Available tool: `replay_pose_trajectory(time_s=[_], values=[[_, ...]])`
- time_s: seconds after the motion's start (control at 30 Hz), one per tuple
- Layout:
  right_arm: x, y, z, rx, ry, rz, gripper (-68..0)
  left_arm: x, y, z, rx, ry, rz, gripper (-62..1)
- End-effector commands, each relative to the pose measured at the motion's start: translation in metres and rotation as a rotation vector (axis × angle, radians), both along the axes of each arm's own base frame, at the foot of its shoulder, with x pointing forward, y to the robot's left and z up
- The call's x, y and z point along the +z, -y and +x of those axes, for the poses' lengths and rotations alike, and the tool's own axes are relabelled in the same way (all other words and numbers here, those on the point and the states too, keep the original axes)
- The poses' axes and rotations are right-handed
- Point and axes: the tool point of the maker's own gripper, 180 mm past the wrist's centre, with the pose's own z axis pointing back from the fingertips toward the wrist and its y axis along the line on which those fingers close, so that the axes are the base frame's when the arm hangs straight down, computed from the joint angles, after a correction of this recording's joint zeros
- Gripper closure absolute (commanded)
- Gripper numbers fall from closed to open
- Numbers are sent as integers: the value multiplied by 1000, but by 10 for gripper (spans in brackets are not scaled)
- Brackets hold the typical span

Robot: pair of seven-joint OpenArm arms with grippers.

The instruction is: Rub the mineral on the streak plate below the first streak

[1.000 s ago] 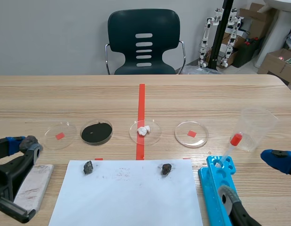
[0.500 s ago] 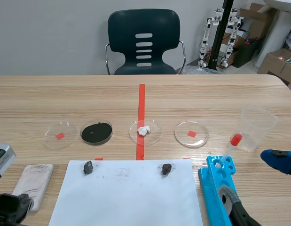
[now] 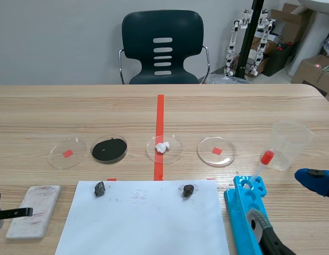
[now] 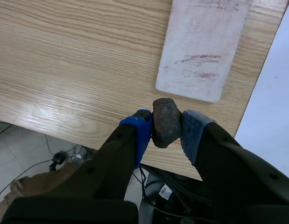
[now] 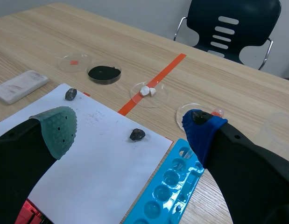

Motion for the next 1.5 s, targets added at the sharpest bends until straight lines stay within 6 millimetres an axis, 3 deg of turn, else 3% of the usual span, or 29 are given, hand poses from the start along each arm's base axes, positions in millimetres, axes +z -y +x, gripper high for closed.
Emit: replay_pose_trajectory(time_s=[0.0,0.4,1.0,1.47], values=[[7,2,4,-6,32,5,-475,6,2,7,-24,13,9,-57],[7,2,4,-6,32,5,-475,12,30,29,-94,-15,-43,-57],[7,2,4,-6,33,5,-475,-26,34,34,-71,-157,-50,-57],[7,2,4,-6,33,5,-475,-52,40,40,-69,-159,-169,-57]])
